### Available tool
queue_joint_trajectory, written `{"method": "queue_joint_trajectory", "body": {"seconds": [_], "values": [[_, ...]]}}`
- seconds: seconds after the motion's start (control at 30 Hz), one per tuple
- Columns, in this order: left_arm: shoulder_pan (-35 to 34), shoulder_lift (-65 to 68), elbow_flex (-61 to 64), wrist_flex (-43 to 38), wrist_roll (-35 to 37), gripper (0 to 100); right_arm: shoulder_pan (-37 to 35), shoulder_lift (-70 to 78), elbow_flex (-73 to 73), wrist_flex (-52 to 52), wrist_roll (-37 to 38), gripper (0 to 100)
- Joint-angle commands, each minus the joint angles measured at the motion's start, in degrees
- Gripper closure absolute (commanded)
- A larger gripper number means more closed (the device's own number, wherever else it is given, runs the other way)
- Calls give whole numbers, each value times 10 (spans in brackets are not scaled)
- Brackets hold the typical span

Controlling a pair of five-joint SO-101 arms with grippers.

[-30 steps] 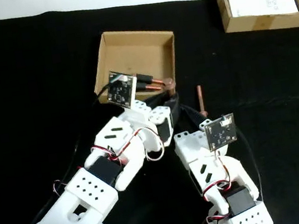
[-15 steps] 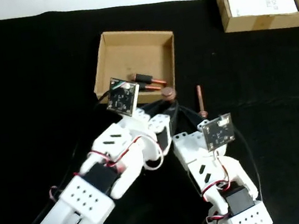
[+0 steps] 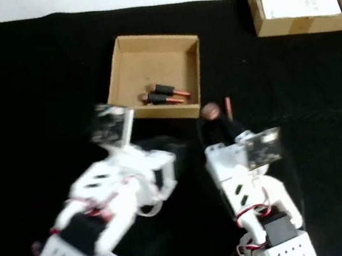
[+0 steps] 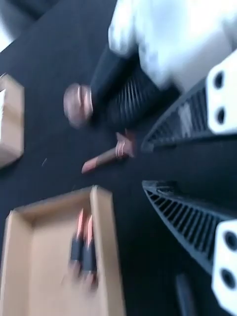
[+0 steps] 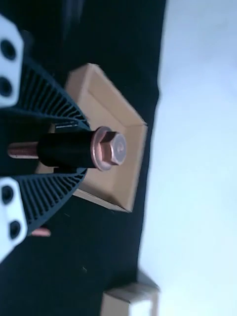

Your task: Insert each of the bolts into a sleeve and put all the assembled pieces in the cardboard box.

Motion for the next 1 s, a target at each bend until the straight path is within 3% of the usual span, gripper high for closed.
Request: {"method": "queue_joint_trajectory", "body": {"seconds": [0.0,0.1,0.4,0.63,0.97], "values": [[-79,-69,-3,29,-2,977,36,76,-101,-14,-4,992],[-144,-123,-3,48,-2,993,56,208,-200,-11,-37,992],[-336,-300,124,53,-2,992,58,614,-524,-11,-33,992],[-463,-291,182,49,2,992,51,887,-720,-13,126,992],[-476,-291,330,40,3,992,14,1193,-946,-11,428,992]]}}
